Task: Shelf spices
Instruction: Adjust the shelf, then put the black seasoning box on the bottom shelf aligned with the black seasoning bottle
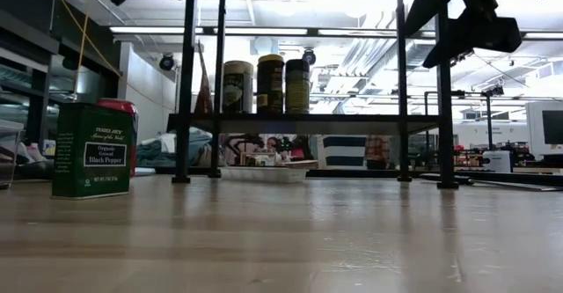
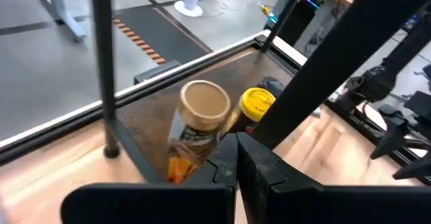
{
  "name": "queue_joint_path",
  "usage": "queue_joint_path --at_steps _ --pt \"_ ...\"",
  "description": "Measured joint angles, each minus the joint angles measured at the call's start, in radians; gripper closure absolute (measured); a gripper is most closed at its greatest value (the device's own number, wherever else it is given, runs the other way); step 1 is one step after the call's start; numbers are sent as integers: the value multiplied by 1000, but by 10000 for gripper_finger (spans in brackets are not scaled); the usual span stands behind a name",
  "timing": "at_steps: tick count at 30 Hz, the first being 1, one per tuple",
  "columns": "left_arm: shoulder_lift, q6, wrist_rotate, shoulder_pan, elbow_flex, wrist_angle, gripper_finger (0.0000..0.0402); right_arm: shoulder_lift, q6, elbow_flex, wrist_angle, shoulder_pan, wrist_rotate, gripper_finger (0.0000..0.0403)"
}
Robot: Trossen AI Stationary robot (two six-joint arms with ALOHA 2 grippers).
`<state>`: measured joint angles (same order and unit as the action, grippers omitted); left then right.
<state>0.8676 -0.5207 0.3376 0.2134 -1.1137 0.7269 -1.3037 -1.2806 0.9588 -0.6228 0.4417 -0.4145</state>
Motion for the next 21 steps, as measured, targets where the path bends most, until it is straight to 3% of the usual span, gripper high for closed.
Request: queue_joint_path --at_steps 6,10,13,17,21 --pt "-122 -143 -18 -66 -1 227 401 0 -9 0 3 37 23 167" --pt "-171 -359 -58 -213 32 376 401 0 -20 0 3 61 22 167" --pt "-155 -498 -63 -403 112 263 401 0 -20 0 -2 64 22 167" --pt "-44 -584 46 -668 247 -51 401 0 -21 0 -8 62 3 167" --pt "106 -727 116 -832 283 -188 401 0 -40 0 -9 62 -37 167"
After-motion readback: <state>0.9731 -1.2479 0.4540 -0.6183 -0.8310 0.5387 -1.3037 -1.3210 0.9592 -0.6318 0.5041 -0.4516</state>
